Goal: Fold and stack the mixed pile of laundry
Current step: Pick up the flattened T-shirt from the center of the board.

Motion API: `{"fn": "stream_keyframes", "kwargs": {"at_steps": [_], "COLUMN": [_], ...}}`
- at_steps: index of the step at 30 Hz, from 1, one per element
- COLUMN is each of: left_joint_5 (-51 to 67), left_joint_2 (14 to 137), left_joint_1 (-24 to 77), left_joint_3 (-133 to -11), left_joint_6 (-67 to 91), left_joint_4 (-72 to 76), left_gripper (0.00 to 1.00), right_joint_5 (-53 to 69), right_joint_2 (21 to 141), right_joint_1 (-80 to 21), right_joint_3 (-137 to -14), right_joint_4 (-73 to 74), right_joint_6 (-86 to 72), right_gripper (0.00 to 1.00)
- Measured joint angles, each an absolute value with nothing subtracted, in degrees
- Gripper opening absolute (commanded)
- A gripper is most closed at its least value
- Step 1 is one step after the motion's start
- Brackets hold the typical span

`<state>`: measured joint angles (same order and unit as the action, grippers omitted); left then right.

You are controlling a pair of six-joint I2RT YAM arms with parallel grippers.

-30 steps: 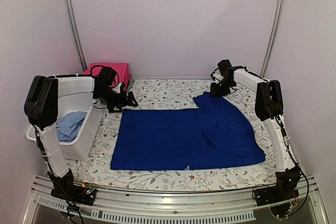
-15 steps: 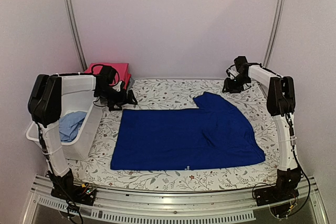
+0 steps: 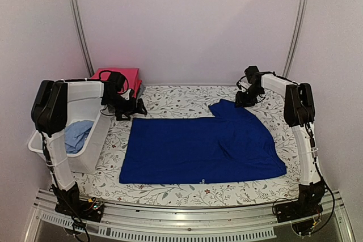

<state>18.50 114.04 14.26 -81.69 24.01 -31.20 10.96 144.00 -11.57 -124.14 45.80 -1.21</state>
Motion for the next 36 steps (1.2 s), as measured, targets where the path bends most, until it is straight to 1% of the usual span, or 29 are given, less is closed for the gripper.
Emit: {"fn": "stream_keyframes", "kwargs": {"at_steps": [3, 4, 6, 8, 9, 13, 15, 20, 26, 29, 33, 36], "left_joint_5": [18.33, 18.26, 18.02, 17.54, 17.45, 17.50, 17.58, 16.64, 12.01, 10.52, 9.98, 10.02], "left_joint_2": [114.04, 114.04, 114.04, 114.04, 114.06, 115.39, 116.64, 120.29, 121.95, 122.08, 123.39, 124.18], "left_joint_1": [13.98, 13.85, 13.69, 13.52, 13.47, 13.37, 13.37, 13.34, 13.37, 13.37, 13.37, 13.37], "left_joint_3": [-81.69, -81.69, -81.69, -81.69, -81.69, -82.52, -83.26, -84.73, -86.11, -86.43, -87.64, -88.27], "left_joint_6": [24.01, 24.01, 23.94, 23.73, 23.55, 21.61, 20.67, 18.09, 16.43, 15.99, 15.75, 15.55], "left_joint_4": [-31.29, -31.29, -31.29, -31.33, -31.33, -31.24, -31.07, -31.11, -31.27, -31.27, -31.16, -30.94], "left_gripper": [0.98, 0.97, 0.94, 0.88, 0.85, 0.74, 0.71, 0.66, 0.60, 0.53, 0.42, 0.36], "right_joint_5": [8.19, 7.29, 5.76, 4.89, 4.89, 5.72, 6.61, 9.65, 11.31, 11.33, 11.60, 12.08], "right_joint_2": [144.11, 144.16, 144.18, 144.20, 144.20, 144.20, 144.20, 144.20, 144.20, 144.20, 144.20, 144.20], "right_joint_1": [-12.78, -13.06, -13.37, -13.45, -13.43, -13.15, -12.95, -11.88, -11.18, -11.16, -11.11, -10.90], "right_joint_3": [-124.14, -124.14, -124.14, -124.14, -124.11, -124.11, -124.11, -124.11, -124.11, -124.11, -124.11, -124.11], "right_joint_4": [45.78, 45.80, 45.74, 45.84, 45.82, 45.80, 45.78, 45.82, 46.11, 46.19, 46.19, 46.19], "right_joint_6": [-0.89, -0.73, -0.47, -0.64, -0.36, -0.58, -0.64, -1.72, -2.39, -2.57, -2.74, -2.90], "right_gripper": [0.35, 0.30, 0.14, 0.03, 0.00, 0.00, 0.00, 0.00, 0.00, 0.00, 0.00, 0.00]}}
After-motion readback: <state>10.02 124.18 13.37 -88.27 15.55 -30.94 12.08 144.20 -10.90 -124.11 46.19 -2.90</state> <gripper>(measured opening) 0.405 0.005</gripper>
